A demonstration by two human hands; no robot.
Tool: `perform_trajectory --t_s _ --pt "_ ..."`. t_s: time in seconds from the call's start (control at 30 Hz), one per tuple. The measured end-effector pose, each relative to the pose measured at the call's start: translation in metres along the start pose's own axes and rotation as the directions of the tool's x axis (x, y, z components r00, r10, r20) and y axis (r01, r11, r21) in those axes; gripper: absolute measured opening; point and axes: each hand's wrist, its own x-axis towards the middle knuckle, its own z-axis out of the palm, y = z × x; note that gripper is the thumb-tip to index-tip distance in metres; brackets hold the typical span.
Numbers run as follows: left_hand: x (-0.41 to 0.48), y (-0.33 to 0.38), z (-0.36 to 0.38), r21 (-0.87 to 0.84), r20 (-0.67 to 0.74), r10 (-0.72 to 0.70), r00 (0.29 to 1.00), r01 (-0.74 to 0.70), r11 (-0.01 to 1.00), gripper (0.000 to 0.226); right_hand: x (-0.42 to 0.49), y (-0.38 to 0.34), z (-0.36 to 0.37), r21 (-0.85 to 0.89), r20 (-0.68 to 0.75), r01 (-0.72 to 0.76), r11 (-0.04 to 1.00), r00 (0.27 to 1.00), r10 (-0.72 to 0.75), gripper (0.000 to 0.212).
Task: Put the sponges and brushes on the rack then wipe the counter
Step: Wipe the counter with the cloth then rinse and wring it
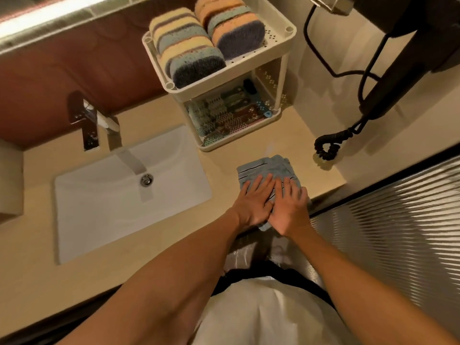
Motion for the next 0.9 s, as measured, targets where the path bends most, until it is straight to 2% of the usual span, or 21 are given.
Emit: perform_trajectory --t_s 0.13,0.33,0.57,0.73,0.9 --pt "-0.043 -0.039 0.004 -0.069 -0.044 -0.056 0.997 0.053 0.996 0.061 -0.007 -0.05 -0.009 -0.083 0.054 0.11 0.99 0.993 -0.106 0.087" --pt "-0.092 -0.084 0.005 -0.096 -0.051 -0.095 0.994 0.09 0.991 0.058 -0.022 -0.112 -0.012 -0.147 0.088 0.183 0.972 0.981 -0.171 0.081" --pt "-0.166 -0.148 0.019 -0.043 -0.123 -0.085 0.989 0.081 0.996 0.058 -0.046 -0.192 -0.002 -0.096 0.076 0.275 0.957 0.96 -0.268 0.067" --pt "-0.212 -0.177 0.031 -0.078 -0.184 -0.19 0.964 0.178 0.981 0.058 -0.061 -0.241 0.007 -0.062 0.026 0.355 0.933 0.935 -0.354 0.064" --pt "-0.23 -0.194 0.042 -0.093 -0.226 -0.217 0.95 0.201 0.975 0.058 -0.062 -0.254 0.005 -0.036 0.014 0.464 0.885 0.886 -0.464 0.064"
